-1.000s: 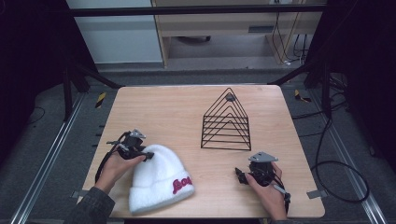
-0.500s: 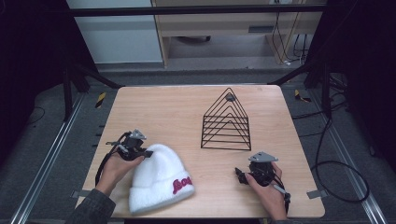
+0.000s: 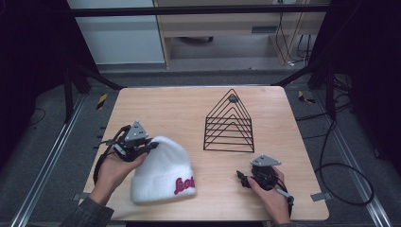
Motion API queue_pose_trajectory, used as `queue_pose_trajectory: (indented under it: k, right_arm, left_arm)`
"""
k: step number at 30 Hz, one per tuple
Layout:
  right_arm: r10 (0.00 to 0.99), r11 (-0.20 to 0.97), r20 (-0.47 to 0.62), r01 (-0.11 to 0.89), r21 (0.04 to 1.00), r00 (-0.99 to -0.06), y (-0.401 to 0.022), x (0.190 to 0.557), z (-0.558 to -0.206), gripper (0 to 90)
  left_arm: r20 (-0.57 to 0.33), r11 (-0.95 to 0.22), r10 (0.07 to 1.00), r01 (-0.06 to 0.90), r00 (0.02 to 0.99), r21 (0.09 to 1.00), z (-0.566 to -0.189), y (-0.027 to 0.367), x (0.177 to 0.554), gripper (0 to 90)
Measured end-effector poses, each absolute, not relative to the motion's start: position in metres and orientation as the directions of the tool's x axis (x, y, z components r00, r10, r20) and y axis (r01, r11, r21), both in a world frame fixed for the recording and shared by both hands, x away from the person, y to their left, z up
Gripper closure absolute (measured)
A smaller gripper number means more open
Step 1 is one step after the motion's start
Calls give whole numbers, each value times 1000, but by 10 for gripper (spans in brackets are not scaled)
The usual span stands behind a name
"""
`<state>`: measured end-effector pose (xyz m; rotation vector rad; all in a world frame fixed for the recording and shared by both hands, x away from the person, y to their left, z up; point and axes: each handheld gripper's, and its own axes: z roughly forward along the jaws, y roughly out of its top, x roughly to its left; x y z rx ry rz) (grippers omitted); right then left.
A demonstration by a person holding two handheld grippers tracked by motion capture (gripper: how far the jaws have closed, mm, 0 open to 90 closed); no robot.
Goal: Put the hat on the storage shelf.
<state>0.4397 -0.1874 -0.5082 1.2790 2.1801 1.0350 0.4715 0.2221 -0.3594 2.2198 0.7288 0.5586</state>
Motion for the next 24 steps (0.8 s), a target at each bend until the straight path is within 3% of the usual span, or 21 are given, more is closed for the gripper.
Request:
queue_pose_trajectory:
  k: [9,24]
  right_arm:
    - [838,313,-52,400,862,-544,-180,423,-466,309]
    - [741,376,-160,205,904,-653,-144,410,-384,297]
  left_arm:
    - [293,-577,615,164,732,800,-293,211,460,817]
    - [285,-494,575,48,766,868,-216,192,479,815]
